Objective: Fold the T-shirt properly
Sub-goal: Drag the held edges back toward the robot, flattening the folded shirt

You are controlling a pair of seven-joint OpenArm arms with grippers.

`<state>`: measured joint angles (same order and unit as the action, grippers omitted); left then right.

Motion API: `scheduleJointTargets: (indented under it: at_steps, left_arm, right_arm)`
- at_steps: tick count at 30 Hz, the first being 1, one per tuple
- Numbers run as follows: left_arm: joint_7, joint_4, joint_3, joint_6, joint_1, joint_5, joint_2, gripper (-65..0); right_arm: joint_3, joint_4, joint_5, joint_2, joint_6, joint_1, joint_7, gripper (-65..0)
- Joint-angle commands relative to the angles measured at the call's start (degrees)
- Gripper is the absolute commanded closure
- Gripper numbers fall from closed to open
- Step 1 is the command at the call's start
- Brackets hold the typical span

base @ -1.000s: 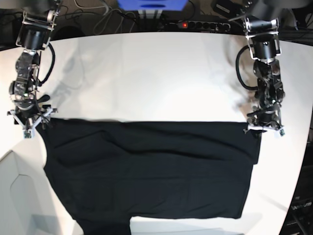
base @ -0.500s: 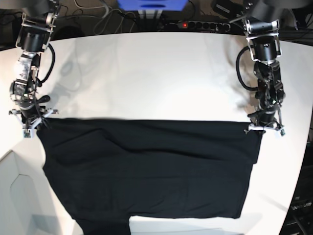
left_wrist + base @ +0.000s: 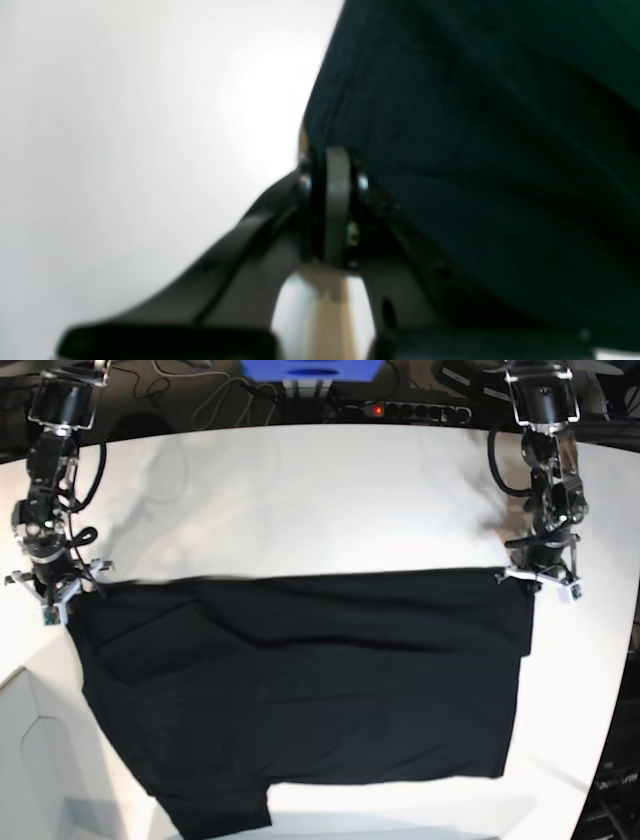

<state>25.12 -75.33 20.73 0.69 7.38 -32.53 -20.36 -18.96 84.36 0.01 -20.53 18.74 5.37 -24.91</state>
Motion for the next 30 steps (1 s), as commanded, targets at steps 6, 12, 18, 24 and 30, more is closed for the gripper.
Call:
scheduleJointTargets:
  at_steps: [6,12,18,24,30]
  left_arm:
    - [5.2,-10.8,7.3,-0.4,6.6,0.3,-0.9,0.0]
    - [10.0,-15.5,11.1,-0.4,6.4,0.3,-0.8,0.0]
    - [16.7,-17.8,13.2,-0.4,-0.5,0.3,-1.0,0.0]
    - [22.2,-17.8,16.2,-0.4,-3.2,0.2,-0.2,0.0]
    - [21.9,-17.8,16.2,-0.4,2.4,0.2,1.3,0.0]
  right_arm:
    - [-3.5,6.5,-0.1,-1.2,-0.4,5.8,0.7,0.0]
    - [-3.4,7.6,-0.3,-1.8,-0.4,3.4,0.6,0.0]
    - [-3.4,7.9,-0.3,-2.4,3.2,-6.5,-5.5,0.0]
    - [-8.7,12.5,-0.4,-0.1,12.8,-9.5,-12.9,0.0]
    - [-12.3,16.7,-0.4,2.7,15.1,0.7,-13.2,0.0]
